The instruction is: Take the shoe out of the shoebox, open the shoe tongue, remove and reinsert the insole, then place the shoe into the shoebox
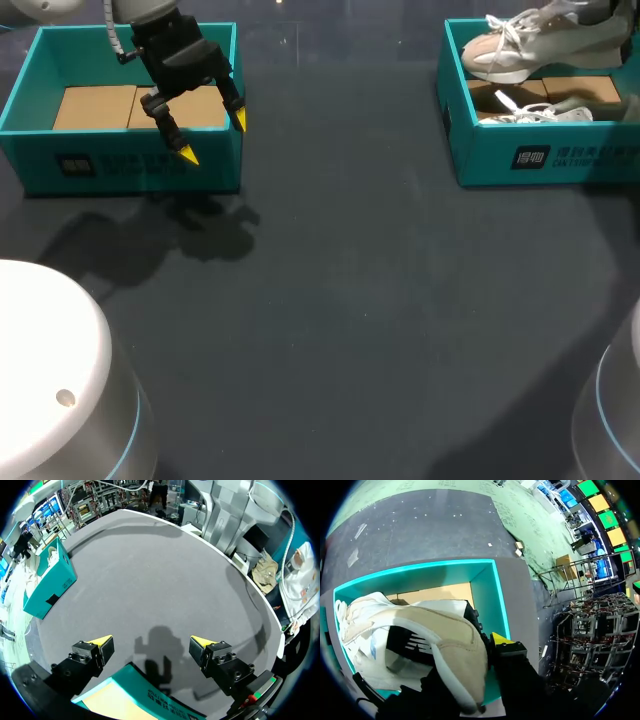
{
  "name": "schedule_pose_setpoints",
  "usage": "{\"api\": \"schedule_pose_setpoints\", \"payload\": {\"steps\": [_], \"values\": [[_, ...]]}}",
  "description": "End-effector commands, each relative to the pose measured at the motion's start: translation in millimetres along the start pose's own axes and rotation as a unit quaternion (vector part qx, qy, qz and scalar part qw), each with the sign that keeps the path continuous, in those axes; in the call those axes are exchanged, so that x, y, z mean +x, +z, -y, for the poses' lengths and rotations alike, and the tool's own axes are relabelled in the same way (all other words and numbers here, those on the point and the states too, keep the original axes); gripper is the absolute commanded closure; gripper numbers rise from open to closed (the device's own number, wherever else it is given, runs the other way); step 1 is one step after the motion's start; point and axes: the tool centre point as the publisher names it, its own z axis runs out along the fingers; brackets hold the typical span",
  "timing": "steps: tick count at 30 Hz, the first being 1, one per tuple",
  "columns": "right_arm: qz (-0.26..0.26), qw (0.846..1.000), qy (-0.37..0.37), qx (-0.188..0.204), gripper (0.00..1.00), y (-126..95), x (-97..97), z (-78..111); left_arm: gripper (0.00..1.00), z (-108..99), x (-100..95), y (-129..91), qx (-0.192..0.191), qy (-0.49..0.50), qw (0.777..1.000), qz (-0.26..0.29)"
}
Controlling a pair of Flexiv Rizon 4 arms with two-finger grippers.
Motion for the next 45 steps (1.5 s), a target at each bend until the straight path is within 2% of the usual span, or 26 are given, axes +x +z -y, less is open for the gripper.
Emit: {"api": "schedule_pose_setpoints", "payload": {"steps": [1,25,33,45], "values": [[0.002,1.0,-0.003,0.006,1.0,6,5.4,-9.0,0.0,0,0.9,0,-0.001,0.0,1.0,0.0],[-0.01,1.0,-0.023,-0.003,1.0,65,20.0,2.3,0.0,0,0.9,0,-0.001,0.0,1.0,0.0],[-0.043,0.999,-0.03,0.006,1.0,86,25.5,1.7,0.0,0,0.9,0,-0.001,0.0,1.0,0.0],[-0.045,0.998,-0.038,0.019,1.0,102,34.6,3.8,0.0,0,0.9,0,-0.001,0.0,1.0,0.0]]}}
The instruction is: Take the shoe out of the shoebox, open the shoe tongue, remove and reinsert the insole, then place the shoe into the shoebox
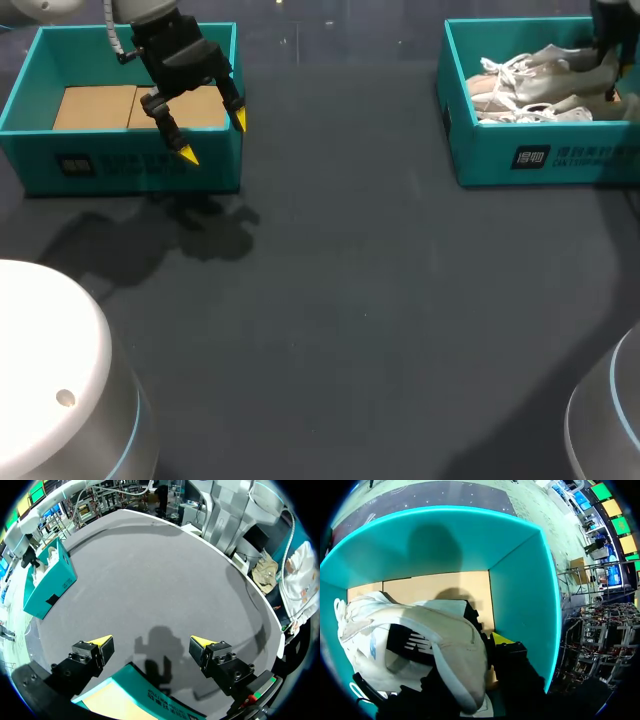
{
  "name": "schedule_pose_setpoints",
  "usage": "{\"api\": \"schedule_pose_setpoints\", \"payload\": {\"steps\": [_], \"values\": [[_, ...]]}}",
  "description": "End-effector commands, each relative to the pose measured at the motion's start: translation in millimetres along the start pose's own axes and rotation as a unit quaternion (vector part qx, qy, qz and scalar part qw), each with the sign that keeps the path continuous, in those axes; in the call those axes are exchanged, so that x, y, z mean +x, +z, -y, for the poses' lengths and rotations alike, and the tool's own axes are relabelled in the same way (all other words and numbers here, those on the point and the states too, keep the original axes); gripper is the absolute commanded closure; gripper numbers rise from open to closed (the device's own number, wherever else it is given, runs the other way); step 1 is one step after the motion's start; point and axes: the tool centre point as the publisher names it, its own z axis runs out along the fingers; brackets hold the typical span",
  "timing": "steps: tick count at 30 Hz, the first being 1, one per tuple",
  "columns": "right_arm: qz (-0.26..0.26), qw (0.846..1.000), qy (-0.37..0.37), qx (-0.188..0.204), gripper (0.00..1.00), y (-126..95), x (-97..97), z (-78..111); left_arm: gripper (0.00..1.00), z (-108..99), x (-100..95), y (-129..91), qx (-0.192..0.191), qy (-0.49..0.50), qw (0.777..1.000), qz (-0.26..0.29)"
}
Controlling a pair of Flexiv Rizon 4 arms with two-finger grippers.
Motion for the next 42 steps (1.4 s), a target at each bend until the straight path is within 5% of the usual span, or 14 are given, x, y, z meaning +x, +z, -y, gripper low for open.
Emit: {"api": "schedule_pose_setpoints", "payload": {"steps": [1,24,33,42], "values": [[-0.002,1.0,-0.004,0.006,1.0,4,4.6,-8.1,0.0,0,0.9,0,-0.001,0.0,1.0,0.0],[-0.012,1.0,-0.015,0.007,0.58,3,6.9,-13.6,0.0,0,0.9,0,-0.001,0.0,1.0,0.0],[-0.018,1.0,-0.008,0.004,0.44,-21,6.0,-11.7,0.0,0,0.9,0,-0.001,0.0,1.0,0.0],[-0.049,0.999,0.004,-0.015,0.0,-74,8.1,-4.1,0.0,0,0.9,0,-0.001,0.0,1.0,0.0]]}}
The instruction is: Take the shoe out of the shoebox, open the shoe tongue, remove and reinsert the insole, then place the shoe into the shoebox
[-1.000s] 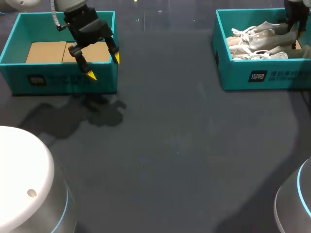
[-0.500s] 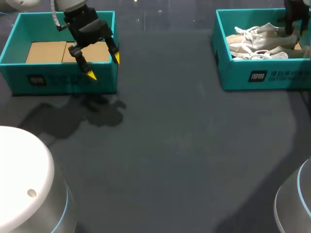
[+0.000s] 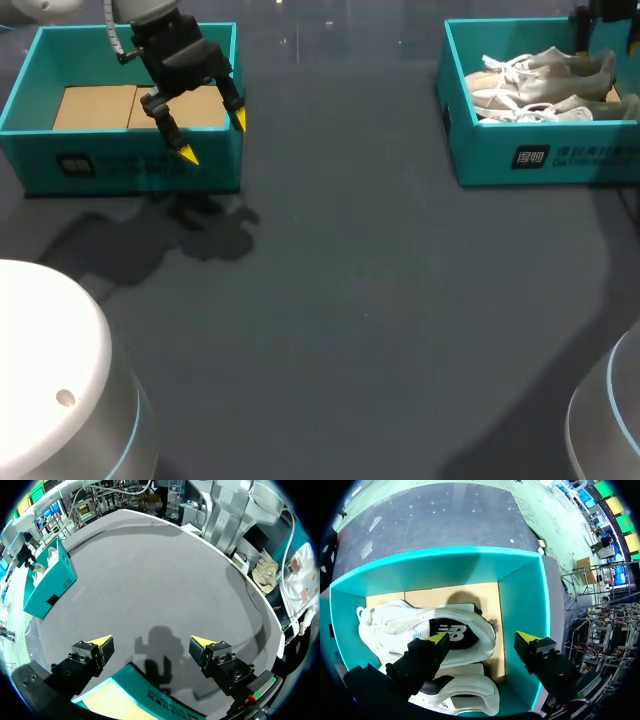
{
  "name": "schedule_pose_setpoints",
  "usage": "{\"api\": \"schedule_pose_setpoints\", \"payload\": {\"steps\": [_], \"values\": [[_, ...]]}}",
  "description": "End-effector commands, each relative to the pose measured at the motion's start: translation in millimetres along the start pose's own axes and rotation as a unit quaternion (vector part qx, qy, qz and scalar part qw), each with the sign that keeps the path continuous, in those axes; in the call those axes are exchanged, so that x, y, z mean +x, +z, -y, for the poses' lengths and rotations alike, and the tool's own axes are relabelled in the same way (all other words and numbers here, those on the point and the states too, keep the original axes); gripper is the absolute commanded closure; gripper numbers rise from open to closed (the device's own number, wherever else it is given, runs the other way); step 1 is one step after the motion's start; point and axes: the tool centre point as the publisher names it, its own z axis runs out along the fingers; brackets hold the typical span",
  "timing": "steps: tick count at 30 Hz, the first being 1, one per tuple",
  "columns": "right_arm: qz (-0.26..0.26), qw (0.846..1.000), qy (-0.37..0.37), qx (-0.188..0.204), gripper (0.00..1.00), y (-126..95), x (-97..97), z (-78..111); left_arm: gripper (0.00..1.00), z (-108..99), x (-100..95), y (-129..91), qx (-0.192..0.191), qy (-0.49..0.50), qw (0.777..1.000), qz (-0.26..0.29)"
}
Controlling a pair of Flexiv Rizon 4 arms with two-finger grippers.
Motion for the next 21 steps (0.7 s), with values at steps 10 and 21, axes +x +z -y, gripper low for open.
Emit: {"api": "schedule_pose_setpoints", "payload": {"steps": [10,21], "values": [[-0.039,0.998,-0.022,-0.053,0.0,-108,13.0,43.4,0.0,0,0.9,0,-0.001,0.0,1.0,0.0],[-0.05,0.996,-0.039,-0.06,0.0,-155,33.5,86.8,0.0,16,13.6,-43,-0.015,-0.237,0.969,0.063]]}}
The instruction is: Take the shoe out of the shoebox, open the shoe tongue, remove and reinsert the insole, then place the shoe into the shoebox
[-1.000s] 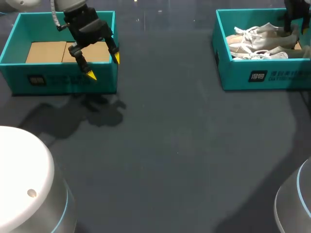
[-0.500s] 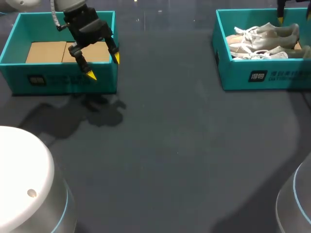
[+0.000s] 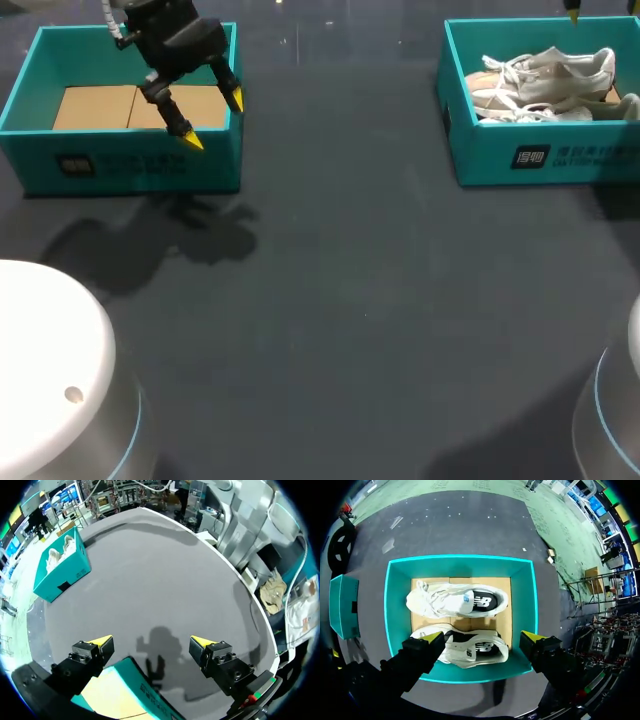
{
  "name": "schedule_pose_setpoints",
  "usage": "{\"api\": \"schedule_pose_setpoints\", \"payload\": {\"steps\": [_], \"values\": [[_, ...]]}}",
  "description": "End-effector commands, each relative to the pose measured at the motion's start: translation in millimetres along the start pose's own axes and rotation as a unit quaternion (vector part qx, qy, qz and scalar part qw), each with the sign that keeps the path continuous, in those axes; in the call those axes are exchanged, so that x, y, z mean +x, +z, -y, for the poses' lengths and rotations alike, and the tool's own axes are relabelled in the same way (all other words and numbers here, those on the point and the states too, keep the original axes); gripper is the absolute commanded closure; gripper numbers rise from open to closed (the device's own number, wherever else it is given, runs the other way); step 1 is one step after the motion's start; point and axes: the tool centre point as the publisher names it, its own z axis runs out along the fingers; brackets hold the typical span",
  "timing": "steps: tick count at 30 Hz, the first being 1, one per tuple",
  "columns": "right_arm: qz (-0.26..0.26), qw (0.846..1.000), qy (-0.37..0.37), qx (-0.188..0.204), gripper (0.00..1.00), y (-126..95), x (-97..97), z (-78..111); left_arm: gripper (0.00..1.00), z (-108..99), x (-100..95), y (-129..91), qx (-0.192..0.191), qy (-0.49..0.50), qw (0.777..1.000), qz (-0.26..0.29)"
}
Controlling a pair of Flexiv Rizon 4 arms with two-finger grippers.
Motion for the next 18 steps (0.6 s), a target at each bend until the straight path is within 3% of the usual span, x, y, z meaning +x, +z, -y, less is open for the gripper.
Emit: {"api": "schedule_pose_setpoints", "payload": {"steps": [1,6,11,18], "values": [[0.001,0.999,-0.001,-0.035,0.0,-26,8.5,35.4,0.0,-4,16.9,-18,-0.007,-0.172,0.984,0.036],[0.001,0.999,-0.002,-0.032,0.0,-34,20.0,51.2,0.0,-27,26.5,-31,-0.008,-0.35,0.934,0.068],[-0.007,1.0,-0.008,-0.026,0.0,-41,33.8,65.0,0.0,-52,36.4,-41,-0.016,-0.452,0.887,0.092],[-0.008,1.0,-0.012,-0.025,0.0,-50,47.8,82.1,0.0,-92,48.0,-64,-0.053,-0.566,0.811,0.14]]}}
